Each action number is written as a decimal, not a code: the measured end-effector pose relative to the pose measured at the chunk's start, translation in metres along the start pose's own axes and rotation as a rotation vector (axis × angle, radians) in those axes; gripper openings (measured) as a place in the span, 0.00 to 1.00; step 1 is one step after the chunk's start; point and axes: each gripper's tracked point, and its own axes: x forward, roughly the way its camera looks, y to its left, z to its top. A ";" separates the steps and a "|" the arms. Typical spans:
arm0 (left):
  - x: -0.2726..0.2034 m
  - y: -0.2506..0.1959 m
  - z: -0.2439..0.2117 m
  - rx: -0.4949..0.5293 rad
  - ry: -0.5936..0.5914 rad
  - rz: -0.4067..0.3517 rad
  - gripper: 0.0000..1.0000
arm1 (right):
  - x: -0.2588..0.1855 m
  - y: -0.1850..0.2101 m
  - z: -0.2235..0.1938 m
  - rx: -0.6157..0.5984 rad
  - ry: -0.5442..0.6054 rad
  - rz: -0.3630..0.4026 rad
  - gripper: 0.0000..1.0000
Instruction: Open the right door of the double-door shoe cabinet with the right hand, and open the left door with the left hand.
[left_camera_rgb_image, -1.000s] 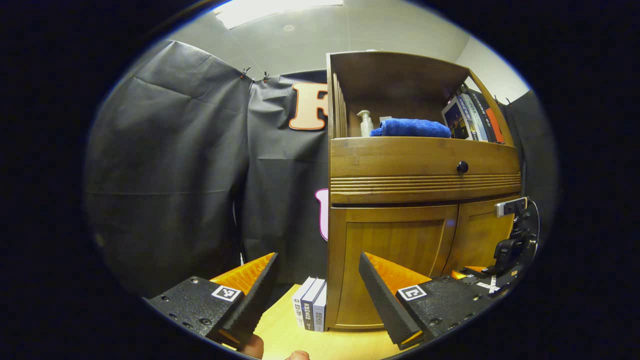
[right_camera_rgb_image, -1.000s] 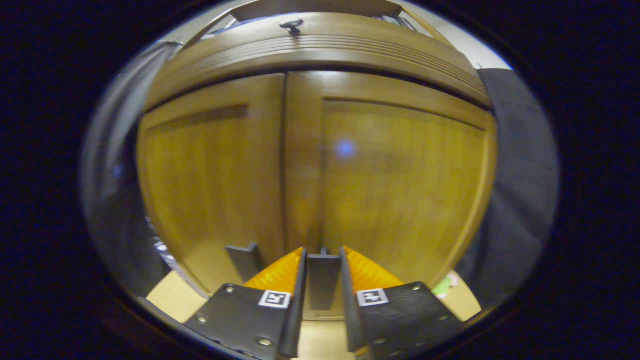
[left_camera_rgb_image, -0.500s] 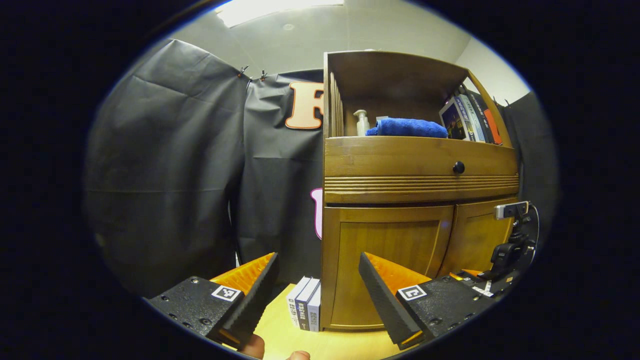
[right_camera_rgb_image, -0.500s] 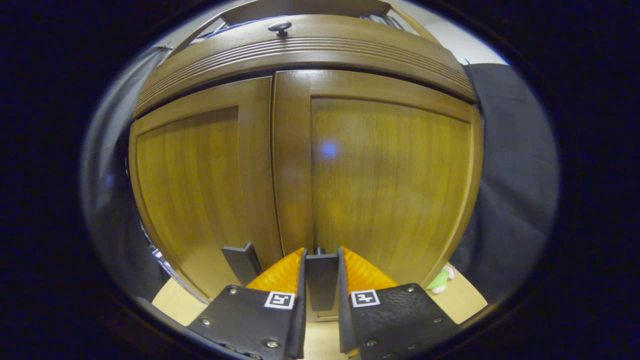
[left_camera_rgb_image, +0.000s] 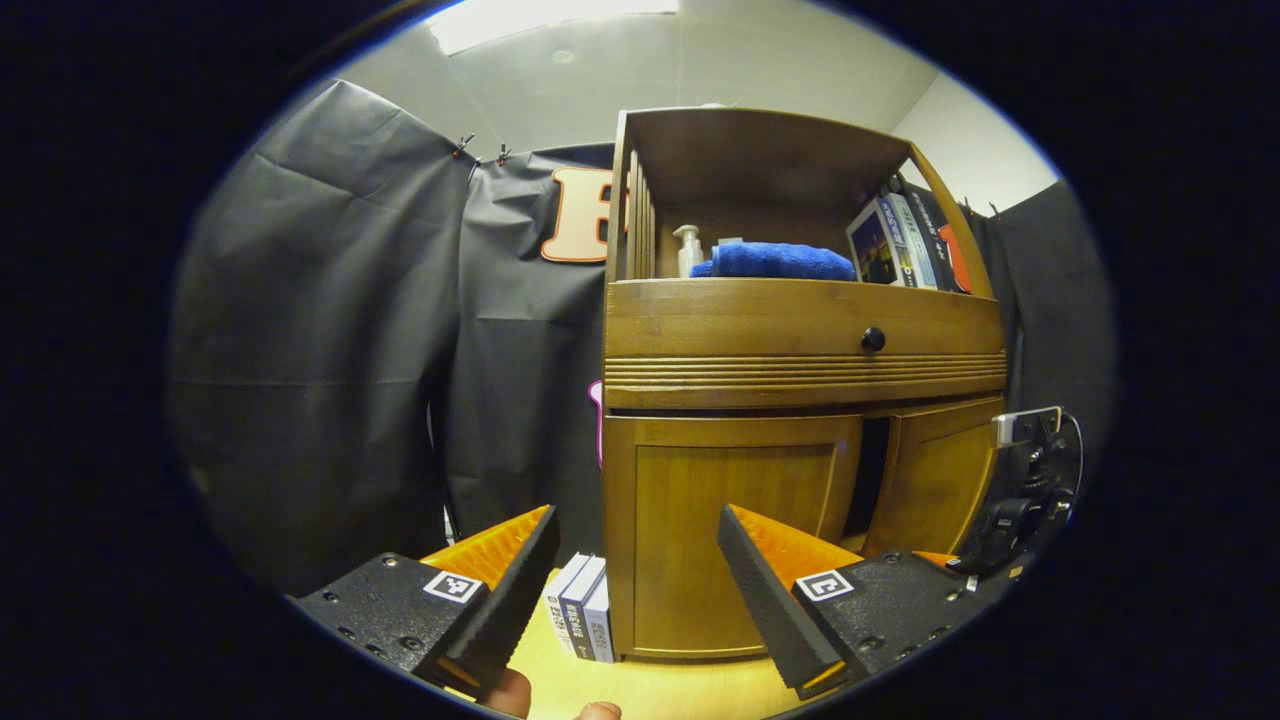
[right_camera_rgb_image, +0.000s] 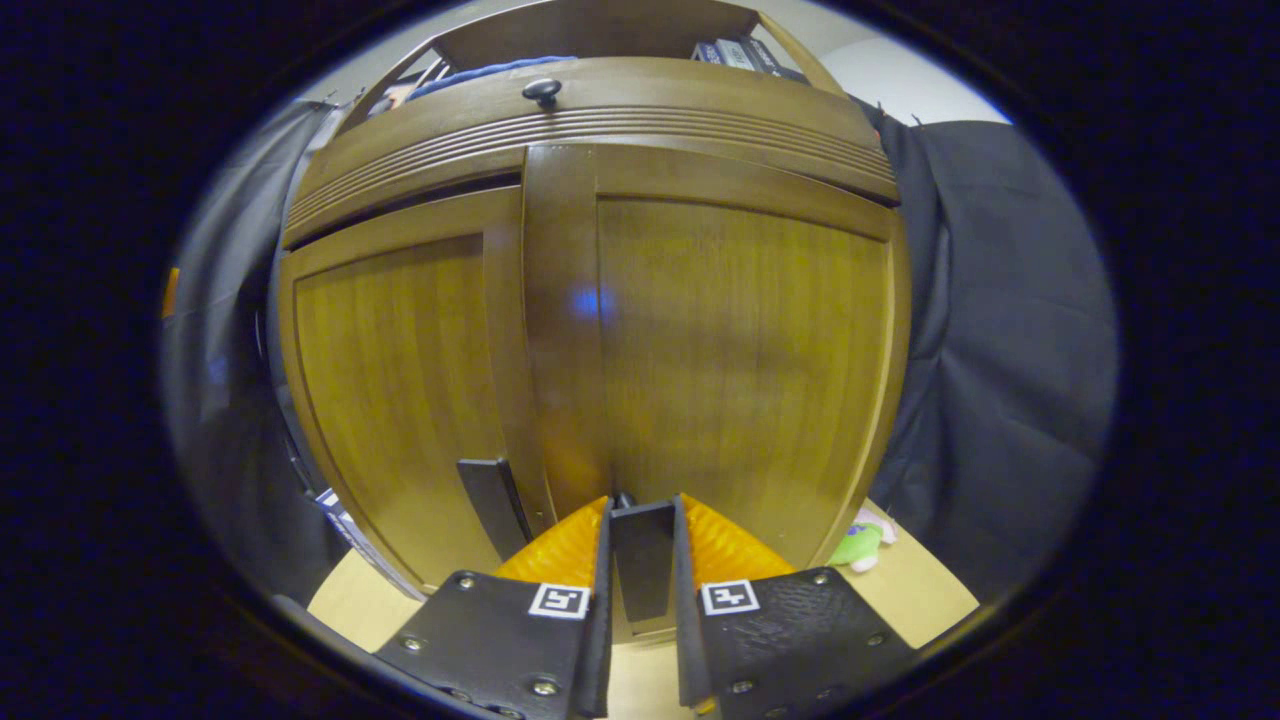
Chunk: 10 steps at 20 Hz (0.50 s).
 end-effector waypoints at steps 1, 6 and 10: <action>-0.001 -0.003 0.000 0.001 -0.001 -0.008 0.97 | -0.003 -0.002 -0.001 0.003 0.001 -0.001 0.27; -0.005 -0.015 -0.001 -0.002 0.000 -0.037 0.96 | -0.021 -0.011 -0.004 0.009 0.003 -0.006 0.26; -0.006 -0.027 -0.004 -0.015 0.008 -0.065 0.97 | -0.031 -0.019 -0.006 0.016 0.008 -0.012 0.26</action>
